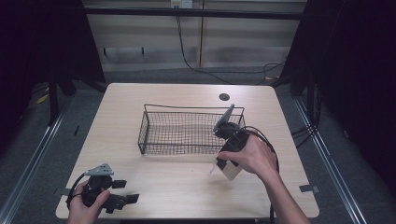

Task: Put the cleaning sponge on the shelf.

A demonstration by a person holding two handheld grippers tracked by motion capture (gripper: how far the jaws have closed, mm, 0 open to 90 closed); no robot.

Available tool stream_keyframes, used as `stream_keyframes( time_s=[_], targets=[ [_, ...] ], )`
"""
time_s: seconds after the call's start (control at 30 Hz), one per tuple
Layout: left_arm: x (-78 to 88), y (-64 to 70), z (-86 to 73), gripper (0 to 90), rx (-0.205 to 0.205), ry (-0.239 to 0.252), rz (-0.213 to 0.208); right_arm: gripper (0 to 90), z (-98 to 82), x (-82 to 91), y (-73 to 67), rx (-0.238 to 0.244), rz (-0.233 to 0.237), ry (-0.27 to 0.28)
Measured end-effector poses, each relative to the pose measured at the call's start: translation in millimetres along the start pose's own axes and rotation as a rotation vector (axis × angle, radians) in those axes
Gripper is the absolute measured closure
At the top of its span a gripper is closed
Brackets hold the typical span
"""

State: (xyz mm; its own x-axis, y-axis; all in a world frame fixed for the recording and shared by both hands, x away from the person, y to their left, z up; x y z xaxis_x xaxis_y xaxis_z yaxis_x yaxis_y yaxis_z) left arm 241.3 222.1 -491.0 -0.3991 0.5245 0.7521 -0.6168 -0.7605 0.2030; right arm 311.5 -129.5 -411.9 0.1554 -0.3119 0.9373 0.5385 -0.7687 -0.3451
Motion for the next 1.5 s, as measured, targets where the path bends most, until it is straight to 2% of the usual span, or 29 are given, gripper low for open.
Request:
stream_keyframes(
  time_s=[0.3, 0.6, 0.73, 0.93, 1.13, 1.2, 1.5],
  targets=[
    [0.4, -0.9, -0.2, 17.3, -0.005, -0.002, 0.0, 33.9, 8.3, 12.6, -5.8, 0.025, -0.003, -0.002],
    [0.5, -1.0, -0.3, 17.3, -0.002, -0.005, -0.004, 33.9, 16.0, 20.3, -3.3, 0.027, 0.005, 0.016],
    [0.2, -1.1, -0.3, 17.3, -0.002, -0.005, -0.002, 33.8, 20.7, 30.2, -4.1, 0.033, -0.01, 0.018],
    [0.3, -1.2, -0.3, 17.3, 0.006, 0.0, -0.002, 33.9, 28.7, 35.0, -6.6, 0.045, -0.019, 0.016],
    [0.6, -1.0, -0.3, 17.3, 0.006, 0.001, -0.005, 33.9, 33.4, 37.9, -6.8, 0.037, -0.037, 0.011],
    [0.6, -1.5, -0.4, 17.3, 0.006, 0.001, -0.002, 33.9, 36.8, 42.6, -6.7, 0.035, -0.036, 0.031],
    [0.8, -1.7, -0.5, 17.3, 0.004, 0.001, -0.003, 33.9, 50.6, 48.9, 1.3, 0.005, -0.029, 0.058]
  ],
)
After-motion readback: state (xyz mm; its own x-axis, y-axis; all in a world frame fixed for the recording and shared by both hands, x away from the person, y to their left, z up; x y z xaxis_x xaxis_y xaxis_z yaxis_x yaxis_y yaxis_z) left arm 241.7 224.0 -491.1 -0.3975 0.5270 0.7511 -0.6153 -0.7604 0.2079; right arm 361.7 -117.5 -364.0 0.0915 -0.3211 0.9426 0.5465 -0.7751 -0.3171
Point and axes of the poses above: each handheld gripper's, and its own axes: x roughly backward along the jaws, z roughly out of its top, y roughly to its right, the point moved 5 cm from there along -x, roughly forward along the jaws, and after that the axes turned 13 degrees about z, right-handed, at the moved point
